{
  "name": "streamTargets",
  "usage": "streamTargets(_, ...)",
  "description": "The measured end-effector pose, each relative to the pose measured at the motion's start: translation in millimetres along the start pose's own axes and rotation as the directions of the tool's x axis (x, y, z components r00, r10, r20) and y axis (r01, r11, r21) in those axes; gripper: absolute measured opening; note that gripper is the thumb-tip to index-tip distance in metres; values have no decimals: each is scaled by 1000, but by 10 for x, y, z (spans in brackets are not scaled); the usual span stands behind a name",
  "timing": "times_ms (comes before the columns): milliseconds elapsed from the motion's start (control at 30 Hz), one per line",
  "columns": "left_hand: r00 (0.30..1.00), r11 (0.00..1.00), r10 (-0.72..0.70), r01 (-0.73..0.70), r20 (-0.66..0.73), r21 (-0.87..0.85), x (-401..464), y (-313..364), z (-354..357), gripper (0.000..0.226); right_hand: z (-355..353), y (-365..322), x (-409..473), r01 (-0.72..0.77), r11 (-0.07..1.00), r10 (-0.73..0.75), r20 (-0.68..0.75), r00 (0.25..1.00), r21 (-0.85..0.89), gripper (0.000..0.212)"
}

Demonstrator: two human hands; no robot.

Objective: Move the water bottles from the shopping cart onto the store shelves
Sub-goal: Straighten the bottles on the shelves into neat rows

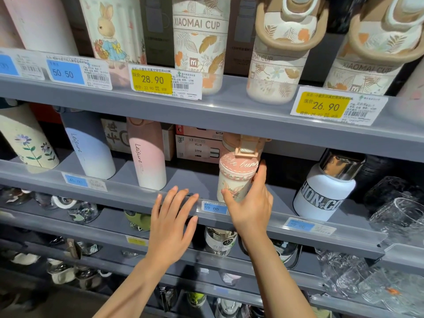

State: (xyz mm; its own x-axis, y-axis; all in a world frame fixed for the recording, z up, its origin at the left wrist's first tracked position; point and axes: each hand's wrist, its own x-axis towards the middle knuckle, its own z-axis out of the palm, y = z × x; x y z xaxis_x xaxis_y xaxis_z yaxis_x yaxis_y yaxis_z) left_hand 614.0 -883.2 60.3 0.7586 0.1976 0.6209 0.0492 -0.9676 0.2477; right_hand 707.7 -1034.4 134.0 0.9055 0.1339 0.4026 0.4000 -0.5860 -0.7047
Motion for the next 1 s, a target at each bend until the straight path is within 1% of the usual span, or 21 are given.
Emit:
streamTargets(167,1000,1000,-22,22,7,-20,-29,12,27,47,-10,-20,-2,14,1000,-13,-24,1000,24,98)
streamTargets(300,1000,1000,-14,14,-7,-8,-27,1,28,48,11,-3,17,23,1000,-23,-7,1000,8,93)
streamTargets(467,1000,1000,-8,8,-25,-2,-30,2,41,47,45,22,39,-1,1000,1,-22,1000,6,89)
streamTargets(700,1000,1000,-3,4,-24,14,-20,-14,53,46,77,29,55,-25,999,26,-30,999,24,93)
streamTargets(833,1000,1000,-7,7,-16,20,-24,-6,47,46,82,45,59,-17,999,18,-30,999,30,91)
streamTargets(933,1000,999,-3,2,3,33,-23,0,45,49,65,42,32,5,999,-5,9,1000,52,96)
streamTargets(1000,1000,998,-9,8,22,61,-40,8,27,52,-19,36,-24,52,992,-53,6,999,111,99)
